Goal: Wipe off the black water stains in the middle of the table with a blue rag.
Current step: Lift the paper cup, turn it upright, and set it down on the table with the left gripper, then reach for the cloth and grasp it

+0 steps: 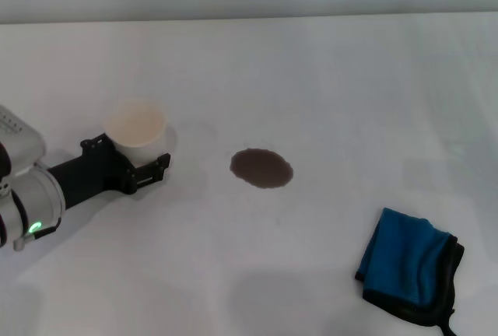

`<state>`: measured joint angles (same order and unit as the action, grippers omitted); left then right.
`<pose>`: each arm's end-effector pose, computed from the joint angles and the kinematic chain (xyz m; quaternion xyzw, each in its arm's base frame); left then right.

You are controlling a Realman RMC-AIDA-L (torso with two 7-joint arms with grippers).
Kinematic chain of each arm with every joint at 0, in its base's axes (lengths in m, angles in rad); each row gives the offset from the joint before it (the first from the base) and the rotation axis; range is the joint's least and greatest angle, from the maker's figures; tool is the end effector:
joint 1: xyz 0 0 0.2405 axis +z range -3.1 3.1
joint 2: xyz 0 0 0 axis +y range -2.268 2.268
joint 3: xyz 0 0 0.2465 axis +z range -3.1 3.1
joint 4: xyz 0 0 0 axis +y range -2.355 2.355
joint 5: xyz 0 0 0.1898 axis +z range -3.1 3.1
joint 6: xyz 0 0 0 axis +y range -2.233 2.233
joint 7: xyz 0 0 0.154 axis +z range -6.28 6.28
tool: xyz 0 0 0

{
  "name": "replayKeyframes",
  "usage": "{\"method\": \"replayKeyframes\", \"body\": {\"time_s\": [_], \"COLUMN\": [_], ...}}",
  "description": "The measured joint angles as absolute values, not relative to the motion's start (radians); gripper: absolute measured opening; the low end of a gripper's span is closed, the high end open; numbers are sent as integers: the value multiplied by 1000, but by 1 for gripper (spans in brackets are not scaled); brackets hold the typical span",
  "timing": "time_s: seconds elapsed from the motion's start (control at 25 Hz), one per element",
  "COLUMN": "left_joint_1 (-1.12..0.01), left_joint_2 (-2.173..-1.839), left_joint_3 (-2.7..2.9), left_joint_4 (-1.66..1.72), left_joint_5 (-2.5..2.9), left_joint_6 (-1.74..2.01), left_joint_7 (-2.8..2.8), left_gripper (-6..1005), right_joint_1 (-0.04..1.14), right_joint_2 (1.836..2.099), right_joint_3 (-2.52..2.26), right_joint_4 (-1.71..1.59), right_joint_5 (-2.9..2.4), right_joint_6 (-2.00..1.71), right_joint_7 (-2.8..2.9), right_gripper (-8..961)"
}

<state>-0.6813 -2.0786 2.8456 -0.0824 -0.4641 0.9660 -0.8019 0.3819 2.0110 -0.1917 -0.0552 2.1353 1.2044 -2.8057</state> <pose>-0.2843 0.3341 -0.0791 -0.9115 -0.2482 -0.1504 0.2915 0.3838 0.3012 0.0923 -0.5704 0.2877 0.2794 0.7168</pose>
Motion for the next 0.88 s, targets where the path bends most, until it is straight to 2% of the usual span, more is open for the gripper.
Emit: {"method": "replayKeyframes", "body": {"time_s": [0.88], "left_joint_1": [-643], "left_joint_2": [-2079], "left_joint_3": [2844], "left_joint_4": [-69], "left_joint_5": [-471], "left_joint_6": [980], "left_joint_7": [-738], "left_gripper": [885], "right_joint_1": [378], "right_joint_2": [2011], "right_joint_3": [-192], "right_joint_4": [-53], "right_joint_5": [2135], "right_joint_6": [1207], "right_joint_7": [-2806], "right_gripper": [847]}}
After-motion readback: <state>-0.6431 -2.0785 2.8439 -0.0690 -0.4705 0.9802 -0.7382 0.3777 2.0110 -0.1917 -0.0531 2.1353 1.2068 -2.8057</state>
